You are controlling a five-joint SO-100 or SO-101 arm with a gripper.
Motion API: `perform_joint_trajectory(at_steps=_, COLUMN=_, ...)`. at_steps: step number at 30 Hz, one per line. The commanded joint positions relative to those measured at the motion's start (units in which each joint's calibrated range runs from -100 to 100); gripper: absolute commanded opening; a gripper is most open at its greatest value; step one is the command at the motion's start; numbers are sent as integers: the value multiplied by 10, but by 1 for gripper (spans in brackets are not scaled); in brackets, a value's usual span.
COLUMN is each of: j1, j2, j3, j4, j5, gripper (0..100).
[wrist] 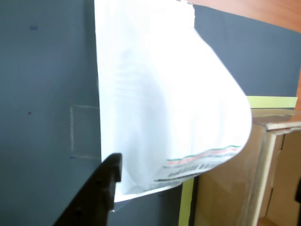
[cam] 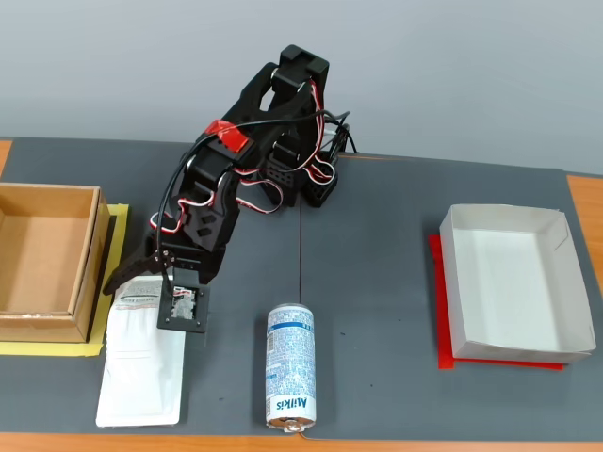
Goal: Pick the sandwich and put it in the gray box
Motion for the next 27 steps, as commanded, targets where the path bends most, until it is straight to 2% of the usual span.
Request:
perform_joint_trajectory(at_steps=1, j1=4, j2=6, j3=-23, j4=-6, j5=0, gripper=40)
perform_joint_trajectory(at_steps=12, j1=5, j2=42, j3=-30, j4=-9, j5=-1, gripper=40)
perform_joint_trajectory(at_steps=20, j1=22, j2=71, j3=-30, j4=-79, j5=2, gripper=40)
perform_joint_trajectory(at_steps=27, j1=28, j2=100, j3=-30, j4=-93, j5=2, gripper=40)
